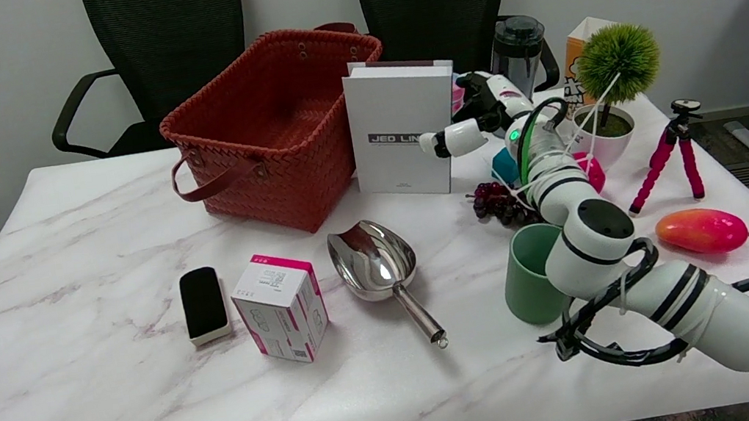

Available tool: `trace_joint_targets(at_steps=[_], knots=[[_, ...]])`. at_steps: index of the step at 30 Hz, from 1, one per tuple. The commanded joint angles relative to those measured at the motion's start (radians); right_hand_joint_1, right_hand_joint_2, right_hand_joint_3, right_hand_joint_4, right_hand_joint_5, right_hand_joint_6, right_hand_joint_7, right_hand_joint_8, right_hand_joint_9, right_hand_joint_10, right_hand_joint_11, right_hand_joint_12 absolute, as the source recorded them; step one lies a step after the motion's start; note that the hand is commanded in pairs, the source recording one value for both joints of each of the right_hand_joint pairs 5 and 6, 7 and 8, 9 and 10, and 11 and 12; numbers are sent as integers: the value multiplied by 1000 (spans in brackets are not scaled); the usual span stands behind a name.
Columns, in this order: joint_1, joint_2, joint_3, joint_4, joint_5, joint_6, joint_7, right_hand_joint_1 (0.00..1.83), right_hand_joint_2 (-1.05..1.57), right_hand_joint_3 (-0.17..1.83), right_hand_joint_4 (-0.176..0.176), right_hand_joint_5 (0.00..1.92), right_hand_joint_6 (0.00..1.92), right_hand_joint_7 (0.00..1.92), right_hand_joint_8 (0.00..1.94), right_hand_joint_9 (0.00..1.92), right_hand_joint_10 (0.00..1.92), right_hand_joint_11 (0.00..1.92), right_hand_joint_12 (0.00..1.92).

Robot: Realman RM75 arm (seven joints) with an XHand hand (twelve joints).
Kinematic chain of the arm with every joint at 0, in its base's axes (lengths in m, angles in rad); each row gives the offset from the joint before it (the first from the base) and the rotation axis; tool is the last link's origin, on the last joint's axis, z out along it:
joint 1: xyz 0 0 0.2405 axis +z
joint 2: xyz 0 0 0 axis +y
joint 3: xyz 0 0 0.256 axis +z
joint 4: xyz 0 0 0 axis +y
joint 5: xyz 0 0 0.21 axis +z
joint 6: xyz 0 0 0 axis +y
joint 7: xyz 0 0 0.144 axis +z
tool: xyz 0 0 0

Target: Pick up the white book.

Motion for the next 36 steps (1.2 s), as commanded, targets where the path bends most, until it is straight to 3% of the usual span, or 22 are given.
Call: trace_joint_targets(at_steps=[1,13,25,36], knots=[[-36,3,43,-6,-1,71,26,1077,35,1085,0,289,289,767,767,737,737,640,640],[-42,35,144,-46,7,189,26,1074,-1,1075,0,292,292,746,746,706,706,624,624],[-3,38,199,-161,129,370,33,1070,2,1010,0,322,322,748,748,684,684,587,587],[53,38,205,-282,200,506,50,1063,-10,969,0,375,375,588,588,464,464,437,437]])
